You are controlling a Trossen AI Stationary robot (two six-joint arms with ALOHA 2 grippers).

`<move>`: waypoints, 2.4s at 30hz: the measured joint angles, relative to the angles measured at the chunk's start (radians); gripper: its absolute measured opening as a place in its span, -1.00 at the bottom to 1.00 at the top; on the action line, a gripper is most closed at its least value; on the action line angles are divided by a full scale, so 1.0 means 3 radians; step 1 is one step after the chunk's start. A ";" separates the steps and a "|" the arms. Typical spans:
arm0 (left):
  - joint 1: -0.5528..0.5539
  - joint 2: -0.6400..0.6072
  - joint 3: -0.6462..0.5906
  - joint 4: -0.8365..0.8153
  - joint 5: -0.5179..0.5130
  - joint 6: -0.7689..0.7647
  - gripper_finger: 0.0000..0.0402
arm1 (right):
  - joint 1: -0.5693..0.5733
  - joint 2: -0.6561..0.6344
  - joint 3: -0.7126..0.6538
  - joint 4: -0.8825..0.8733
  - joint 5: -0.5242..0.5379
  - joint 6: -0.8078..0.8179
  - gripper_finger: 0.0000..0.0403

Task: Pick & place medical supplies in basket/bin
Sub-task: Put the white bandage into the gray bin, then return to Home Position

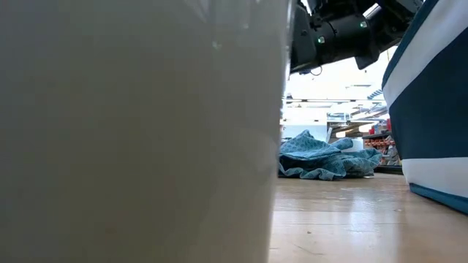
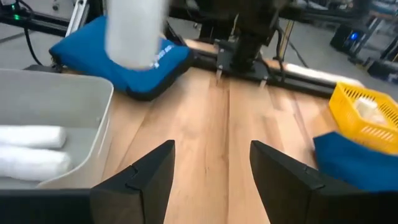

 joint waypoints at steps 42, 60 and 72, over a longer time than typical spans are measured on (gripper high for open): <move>-0.0748 0.0517 0.1001 -0.2644 0.0281 0.0179 -0.75 | -0.0011 0.0000 0.0000 -0.0113 -0.0012 -0.0077 0.07; -0.0753 0.0590 0.1005 -0.2543 0.0376 -0.0030 -0.15 | -0.0011 -0.0001 -0.0001 -0.0155 -0.0013 -0.0075 0.07; -0.0729 0.0558 0.1002 -0.2334 0.0324 0.0115 0.17 | -0.0011 -0.0001 -0.0001 -0.0201 -0.0013 -0.0075 0.07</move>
